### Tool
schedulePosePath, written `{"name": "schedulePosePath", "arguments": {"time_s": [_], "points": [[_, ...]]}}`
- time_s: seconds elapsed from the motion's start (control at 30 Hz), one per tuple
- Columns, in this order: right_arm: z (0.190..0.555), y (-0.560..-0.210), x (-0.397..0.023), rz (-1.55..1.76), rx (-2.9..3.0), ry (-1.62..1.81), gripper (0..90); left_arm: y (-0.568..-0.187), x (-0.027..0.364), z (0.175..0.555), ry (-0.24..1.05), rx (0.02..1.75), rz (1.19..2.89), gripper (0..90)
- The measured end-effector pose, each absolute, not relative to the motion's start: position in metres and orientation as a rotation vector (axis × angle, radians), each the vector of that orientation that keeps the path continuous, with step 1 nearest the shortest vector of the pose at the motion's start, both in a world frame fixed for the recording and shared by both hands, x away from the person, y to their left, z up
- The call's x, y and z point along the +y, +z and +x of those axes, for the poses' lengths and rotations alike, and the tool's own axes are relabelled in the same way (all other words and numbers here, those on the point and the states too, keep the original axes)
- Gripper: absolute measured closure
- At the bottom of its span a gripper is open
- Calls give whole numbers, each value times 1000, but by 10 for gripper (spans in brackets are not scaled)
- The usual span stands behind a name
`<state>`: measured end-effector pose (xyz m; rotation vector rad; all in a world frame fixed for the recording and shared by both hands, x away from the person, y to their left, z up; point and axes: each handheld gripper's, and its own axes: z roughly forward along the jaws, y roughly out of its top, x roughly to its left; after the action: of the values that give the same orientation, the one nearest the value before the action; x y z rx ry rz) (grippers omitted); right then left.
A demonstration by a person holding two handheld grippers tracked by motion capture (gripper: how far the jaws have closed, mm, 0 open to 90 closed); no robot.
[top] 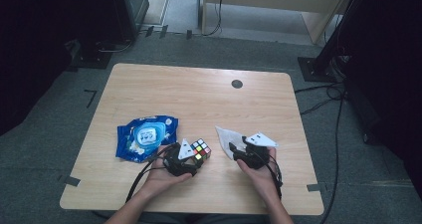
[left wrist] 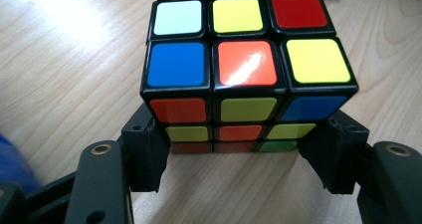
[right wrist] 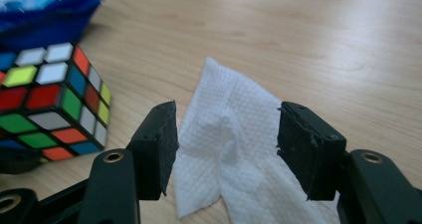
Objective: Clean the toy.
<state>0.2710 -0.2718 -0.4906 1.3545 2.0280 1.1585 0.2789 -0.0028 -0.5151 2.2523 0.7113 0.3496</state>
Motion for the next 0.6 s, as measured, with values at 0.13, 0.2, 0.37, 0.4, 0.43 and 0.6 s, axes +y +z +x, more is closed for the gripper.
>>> {"name": "schedulePosePath", "arguments": {"time_s": [0.13,0.2,0.37,0.4,0.43,0.6], "points": [[290,-509,-256,1364,2111,993,428,-511,5,277,329,716,2190,344],[294,-516,-252,1387,2126,960,440,-508,9,275,320,707,2171,344],[295,-517,-251,1413,2114,943,547,-495,15,267,332,673,2142,344],[295,-517,-251,1413,2114,943,547,-495,15,267,332,673,2142,344],[295,-517,-251,1412,2111,950,594,-493,16,265,336,665,2140,344],[292,-514,-252,1415,2080,984,889,-485,19,263,333,644,2134,344]]}}
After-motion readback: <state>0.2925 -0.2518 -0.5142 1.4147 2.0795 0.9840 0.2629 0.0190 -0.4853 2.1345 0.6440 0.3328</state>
